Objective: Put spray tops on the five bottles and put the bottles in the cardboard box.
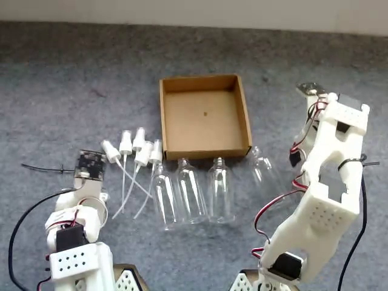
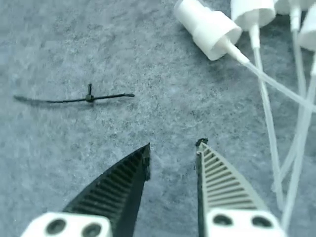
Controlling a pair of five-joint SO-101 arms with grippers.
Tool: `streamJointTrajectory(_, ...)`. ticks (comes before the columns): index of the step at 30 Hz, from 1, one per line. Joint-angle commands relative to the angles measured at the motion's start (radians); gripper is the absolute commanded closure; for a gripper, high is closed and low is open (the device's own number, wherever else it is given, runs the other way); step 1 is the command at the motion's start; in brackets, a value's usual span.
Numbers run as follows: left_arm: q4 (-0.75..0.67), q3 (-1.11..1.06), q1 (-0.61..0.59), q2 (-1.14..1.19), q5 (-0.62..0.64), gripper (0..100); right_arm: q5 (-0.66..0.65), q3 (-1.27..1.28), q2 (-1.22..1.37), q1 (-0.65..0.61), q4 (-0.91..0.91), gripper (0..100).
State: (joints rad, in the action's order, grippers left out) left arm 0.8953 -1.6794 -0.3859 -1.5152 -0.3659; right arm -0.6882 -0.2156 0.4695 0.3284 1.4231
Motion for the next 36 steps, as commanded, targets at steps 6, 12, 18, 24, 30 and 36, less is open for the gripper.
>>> streamJointTrajectory(6,0.143,0.338,-0.033,0.004,-0.143,85,0.026,-0.056,-0.022,-0.005,-0.005,97.6)
streamJointTrajectory(12,0.299,0.739,-0.031,0.248,-0.127,85,-0.025,-0.053,-0.022,-0.012,-0.01,97.6)
streamJointTrajectory(18,0.451,1.119,0.021,0.837,0.031,85,-0.029,-0.053,-0.022,-0.012,-0.012,97.6)
streamJointTrajectory(24,0.422,1.334,0.122,1.267,0.252,85,-0.031,-0.053,-0.018,-0.007,-0.041,97.6)
streamJointTrajectory(30,0.301,1.395,0.127,1.494,0.486,81,-0.028,-0.051,-0.016,-0.007,-0.03,96.6)
streamJointTrajectory(36,0.193,1.397,0.137,1.569,0.686,80,-0.029,-0.051,-0.016,-0.012,-0.008,88.5)
